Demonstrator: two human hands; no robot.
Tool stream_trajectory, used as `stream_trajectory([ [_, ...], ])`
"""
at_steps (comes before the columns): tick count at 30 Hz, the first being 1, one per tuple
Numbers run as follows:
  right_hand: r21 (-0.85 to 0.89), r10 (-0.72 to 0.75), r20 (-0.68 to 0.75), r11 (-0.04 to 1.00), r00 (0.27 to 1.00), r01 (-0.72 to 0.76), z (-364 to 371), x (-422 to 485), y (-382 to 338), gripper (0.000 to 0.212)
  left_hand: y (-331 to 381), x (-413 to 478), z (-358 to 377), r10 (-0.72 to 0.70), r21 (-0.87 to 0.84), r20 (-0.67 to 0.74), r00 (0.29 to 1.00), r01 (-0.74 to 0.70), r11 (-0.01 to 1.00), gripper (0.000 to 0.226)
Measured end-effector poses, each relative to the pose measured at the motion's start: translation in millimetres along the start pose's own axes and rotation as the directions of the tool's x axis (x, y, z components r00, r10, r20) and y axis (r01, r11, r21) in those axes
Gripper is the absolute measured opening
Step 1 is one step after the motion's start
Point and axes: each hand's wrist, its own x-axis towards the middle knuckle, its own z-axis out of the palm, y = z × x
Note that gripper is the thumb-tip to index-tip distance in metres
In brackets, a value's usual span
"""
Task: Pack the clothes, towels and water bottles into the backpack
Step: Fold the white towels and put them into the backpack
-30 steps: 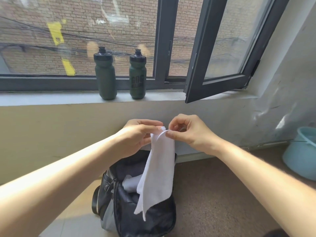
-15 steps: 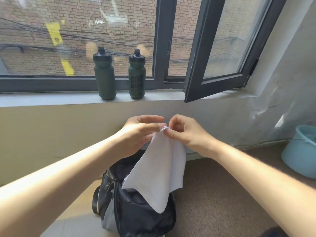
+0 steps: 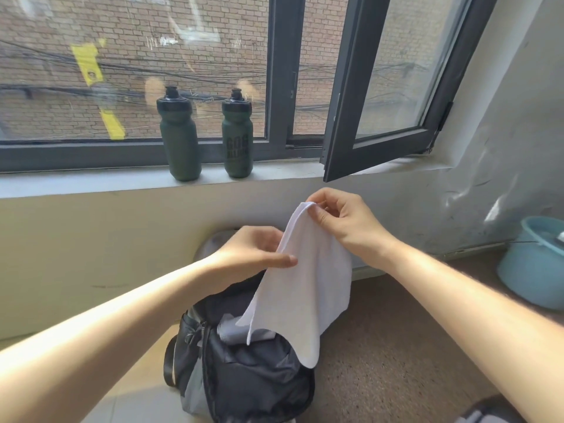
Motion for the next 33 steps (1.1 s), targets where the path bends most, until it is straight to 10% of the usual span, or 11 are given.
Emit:
stream_trajectory([
  [7,0.021,-0.004,-0.199,1.0,0.98,0.009,-6.4,4.1,3.3,0.015,-45.6,8.3,8.5,-0.106,0.542,0.178,0.978,-0.007,0.841,0.015],
  [15,0.011,0.089,-0.335,0.996,0.938,-0.091,-30.9,8.2,26.8,0.011,-67.6,19.5,-28.3,-0.132,0.589,0.098,0.986,0.05,0.806,0.04],
  [24,0.011,0.35,-0.36,0.928,0.865,-0.371,-54.8,7.2,74.2,0.011,-61.7,24.3,-61.6,-0.012,0.052,-0.445,0.895,0.039,0.998,0.007],
  [33,0.157,0.494,-0.311,0.87,0.812,-0.468,-53.2,4.5,72.7,0.019,-51.2,24.3,-64.4,-0.09,-0.257,-0.546,0.833,-0.064,0.964,0.035],
])
